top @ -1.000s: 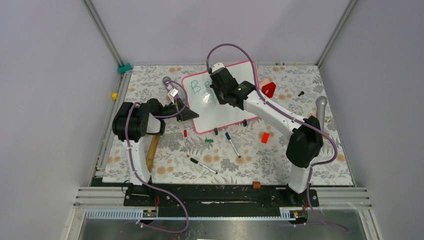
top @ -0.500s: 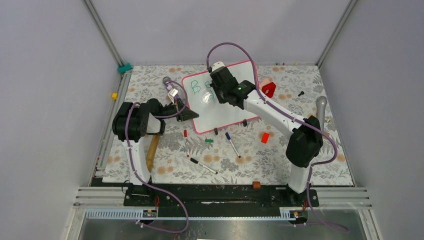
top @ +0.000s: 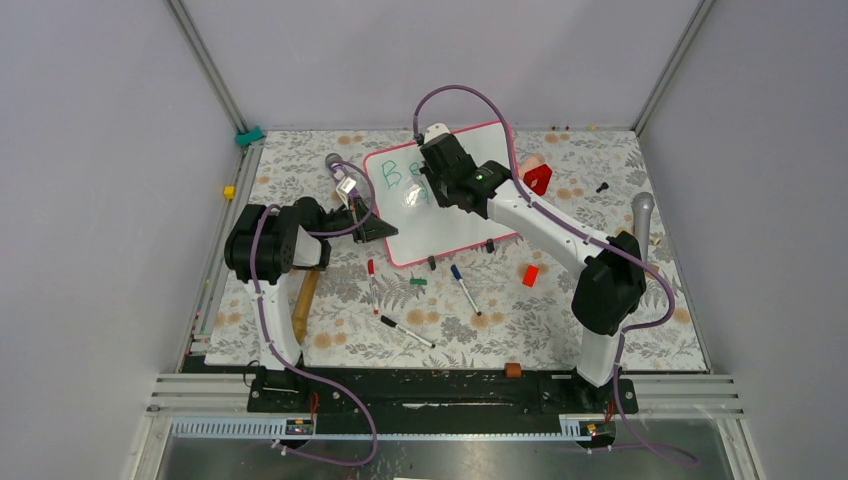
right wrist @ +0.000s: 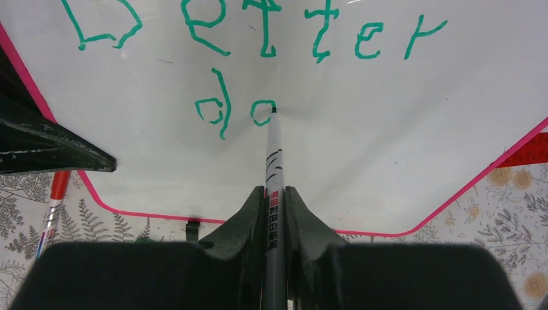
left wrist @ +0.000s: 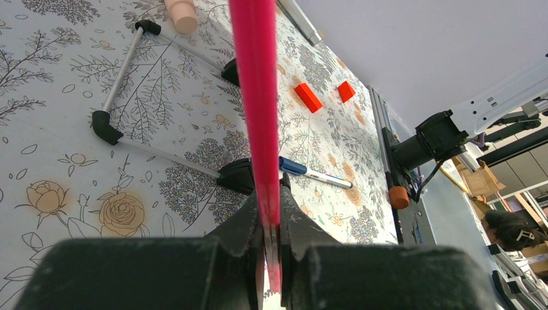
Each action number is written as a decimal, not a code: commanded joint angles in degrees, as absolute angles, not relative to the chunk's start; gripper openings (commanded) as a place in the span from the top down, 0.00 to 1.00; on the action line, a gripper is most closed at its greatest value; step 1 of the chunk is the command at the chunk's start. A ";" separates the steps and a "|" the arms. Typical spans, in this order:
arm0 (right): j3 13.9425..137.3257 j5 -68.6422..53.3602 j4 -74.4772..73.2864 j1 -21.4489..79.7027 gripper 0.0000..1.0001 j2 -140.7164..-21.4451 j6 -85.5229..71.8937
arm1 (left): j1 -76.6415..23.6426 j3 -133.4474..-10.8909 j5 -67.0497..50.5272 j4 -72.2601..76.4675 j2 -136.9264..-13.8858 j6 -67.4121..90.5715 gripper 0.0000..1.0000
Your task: Write a sentence on the whiteboard
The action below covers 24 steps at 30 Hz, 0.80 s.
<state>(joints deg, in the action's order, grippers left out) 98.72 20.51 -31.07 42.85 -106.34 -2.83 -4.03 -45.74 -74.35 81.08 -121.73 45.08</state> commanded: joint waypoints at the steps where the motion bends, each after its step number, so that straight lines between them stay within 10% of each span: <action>1: 98.10 20.87 -31.79 42.18 1.00 -106.04 -2.81 | -5.23 -45.27 -82.07 83.75 -123.15 39.93 1.00; 24: 97.60 22.42 -33.25 42.10 1.00 -104.27 -2.10 | -5.23 -45.27 -82.07 83.71 -123.22 39.99 1.00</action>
